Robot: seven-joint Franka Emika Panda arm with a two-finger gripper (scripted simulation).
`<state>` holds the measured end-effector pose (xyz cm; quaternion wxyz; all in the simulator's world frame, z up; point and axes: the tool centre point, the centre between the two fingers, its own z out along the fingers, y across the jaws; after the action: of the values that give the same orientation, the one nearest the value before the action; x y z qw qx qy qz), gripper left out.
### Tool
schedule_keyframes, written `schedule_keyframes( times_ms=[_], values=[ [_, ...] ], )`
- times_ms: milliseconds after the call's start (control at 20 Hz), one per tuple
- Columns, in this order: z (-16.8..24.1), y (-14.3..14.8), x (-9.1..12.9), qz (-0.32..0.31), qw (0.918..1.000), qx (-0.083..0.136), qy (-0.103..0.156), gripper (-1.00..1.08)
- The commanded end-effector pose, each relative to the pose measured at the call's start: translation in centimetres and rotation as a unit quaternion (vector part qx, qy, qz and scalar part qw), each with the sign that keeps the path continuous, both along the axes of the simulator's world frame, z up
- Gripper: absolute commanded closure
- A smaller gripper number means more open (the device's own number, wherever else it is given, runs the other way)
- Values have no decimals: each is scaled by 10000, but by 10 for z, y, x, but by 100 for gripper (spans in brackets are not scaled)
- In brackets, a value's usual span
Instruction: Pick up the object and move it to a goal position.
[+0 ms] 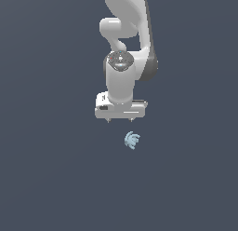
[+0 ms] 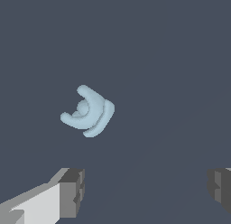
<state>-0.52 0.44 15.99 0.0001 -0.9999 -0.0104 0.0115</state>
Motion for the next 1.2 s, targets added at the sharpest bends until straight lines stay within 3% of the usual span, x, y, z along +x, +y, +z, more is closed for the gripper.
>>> schedule_keyframes(
  times_ms=[0, 550, 1150],
  values=[
    [0, 0, 0, 0, 10000, 0, 0, -92],
    [-11, 26, -7, 445, 9990, 17, 97, -92],
    [-19, 30, 0, -55, 10000, 14, 66, -92]
  ],
)
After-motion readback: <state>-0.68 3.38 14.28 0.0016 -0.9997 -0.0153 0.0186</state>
